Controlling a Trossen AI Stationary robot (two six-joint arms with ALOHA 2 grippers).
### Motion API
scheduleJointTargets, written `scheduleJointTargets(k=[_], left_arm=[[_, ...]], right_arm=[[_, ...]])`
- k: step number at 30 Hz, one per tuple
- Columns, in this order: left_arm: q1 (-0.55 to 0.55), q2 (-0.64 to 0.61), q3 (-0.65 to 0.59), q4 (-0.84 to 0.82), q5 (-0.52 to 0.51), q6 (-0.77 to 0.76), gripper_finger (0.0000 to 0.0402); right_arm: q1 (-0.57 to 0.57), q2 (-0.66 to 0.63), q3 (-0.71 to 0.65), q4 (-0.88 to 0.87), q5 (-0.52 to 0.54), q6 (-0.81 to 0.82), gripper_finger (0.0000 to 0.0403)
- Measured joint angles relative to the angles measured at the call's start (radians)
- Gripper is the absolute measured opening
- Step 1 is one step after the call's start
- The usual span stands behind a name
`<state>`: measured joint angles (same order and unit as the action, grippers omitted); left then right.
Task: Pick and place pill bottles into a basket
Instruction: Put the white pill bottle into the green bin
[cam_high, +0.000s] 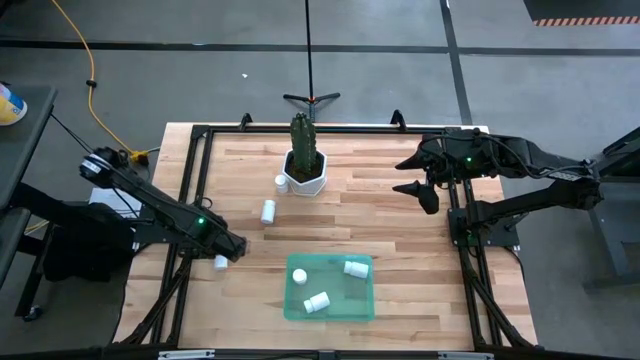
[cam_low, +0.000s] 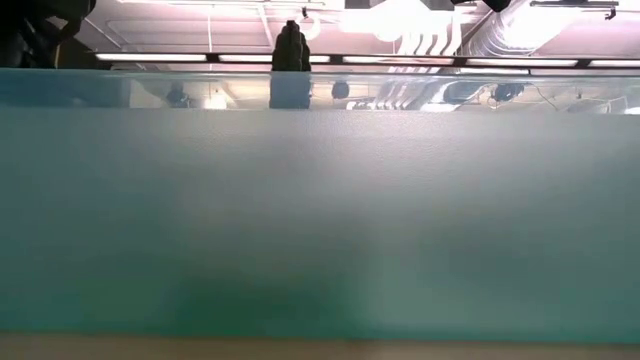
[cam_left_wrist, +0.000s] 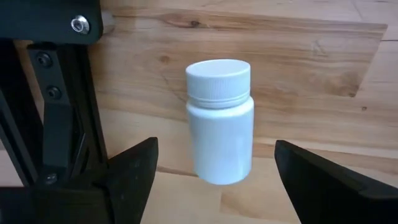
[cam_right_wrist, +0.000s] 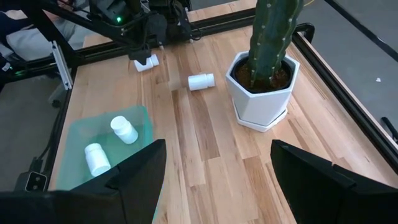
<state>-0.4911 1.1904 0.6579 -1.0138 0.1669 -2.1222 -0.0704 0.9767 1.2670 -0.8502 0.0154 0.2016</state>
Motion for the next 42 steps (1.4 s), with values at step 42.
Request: scheduleJointTargets(k=[42], left_arm=[[0.000,0.032,-0.085,0.182,0.029,-0.003,0.0228]], right_arm=[[0.000,0.000,0.000,-0.007,-0.007,0.018,0.0279]])
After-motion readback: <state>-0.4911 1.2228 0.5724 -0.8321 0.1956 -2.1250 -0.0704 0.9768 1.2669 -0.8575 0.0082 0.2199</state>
